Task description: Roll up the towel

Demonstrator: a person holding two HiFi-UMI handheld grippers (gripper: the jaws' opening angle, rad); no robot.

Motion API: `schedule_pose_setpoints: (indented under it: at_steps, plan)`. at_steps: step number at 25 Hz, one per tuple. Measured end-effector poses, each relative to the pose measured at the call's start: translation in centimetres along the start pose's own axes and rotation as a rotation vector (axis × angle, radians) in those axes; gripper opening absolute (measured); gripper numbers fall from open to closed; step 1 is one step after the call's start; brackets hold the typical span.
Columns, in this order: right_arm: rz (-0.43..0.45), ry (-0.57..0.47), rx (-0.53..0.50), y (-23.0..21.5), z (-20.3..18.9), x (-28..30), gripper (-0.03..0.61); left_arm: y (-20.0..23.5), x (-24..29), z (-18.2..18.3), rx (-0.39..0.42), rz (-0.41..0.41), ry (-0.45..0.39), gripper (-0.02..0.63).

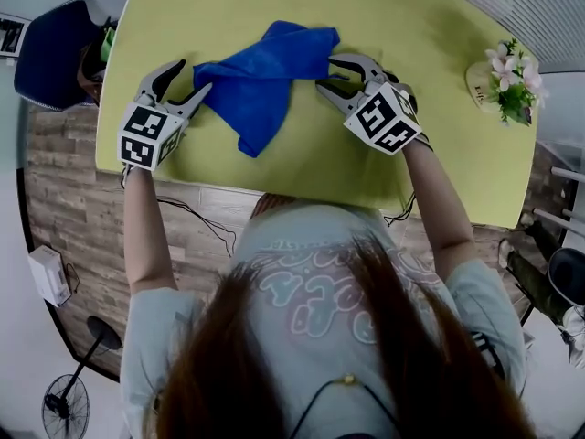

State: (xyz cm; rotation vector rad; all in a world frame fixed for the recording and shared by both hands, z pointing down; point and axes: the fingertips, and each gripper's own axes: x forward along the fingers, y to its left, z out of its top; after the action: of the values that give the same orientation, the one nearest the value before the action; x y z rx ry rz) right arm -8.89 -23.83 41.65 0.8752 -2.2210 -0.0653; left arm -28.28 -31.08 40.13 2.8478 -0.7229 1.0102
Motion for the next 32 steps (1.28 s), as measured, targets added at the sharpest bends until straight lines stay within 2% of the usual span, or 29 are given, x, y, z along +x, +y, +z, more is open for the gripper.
schedule_pose_setpoints:
  at_steps: [5, 7, 10, 13, 17, 19, 20, 24, 27, 32]
  plan:
    - [0.061, -0.017, 0.113, -0.4, -0.2, 0.6, 0.209, 0.2, 1.8, -0.7, 0.038, -0.094, 0.074, 0.256]
    - [0.086, -0.027, 0.149, -0.2, -0.2, 0.7, 0.175, 0.2, 2.0, -0.8, 0.036, -0.120, 0.085, 0.252]
    - [0.099, -0.027, 0.154, -0.1, -0.3, 0.6, 0.170, -0.1, 1.9, -0.9, 0.063, -0.145, 0.097, 0.178]
    - [0.115, -0.022, 0.132, 0.1, -0.3, 0.6, 0.149, -0.4, 1.8, -0.8, 0.092, -0.155, 0.100, 0.077]
    - [0.143, -0.017, 0.093, 0.8, -0.2, 0.7, 0.097, -0.6, 1.5, -0.7, 0.085, -0.150, 0.077, 0.038]
    - [0.130, -0.011, 0.081, 0.5, -0.3, 0.6, 0.075, -0.5, 1.1, -0.7, 0.079, -0.146, 0.065, 0.032]
    - [0.119, -0.004, 0.076, 0.3, -0.5, 0.6, 0.014, -0.5, 0.9, -0.7, 0.075, -0.149, 0.058, 0.029]
    - [0.123, -0.011, 0.082, 0.0, -0.4, 0.1, 0.012, -0.7, -0.1, 0.0, 0.039, -0.163, 0.018, 0.025]
    - [0.081, -0.065, 0.092, -1.1, 0.8, -1.5, 0.011, -1.0, -0.9, 2.1, 0.024, -0.168, -0.033, 0.025]
    - [-0.069, -0.190, 0.134, -5.4, 3.3, -6.6, 0.011, -1.0, -1.3, 7.3, 0.123, -0.157, -0.091, 0.025]
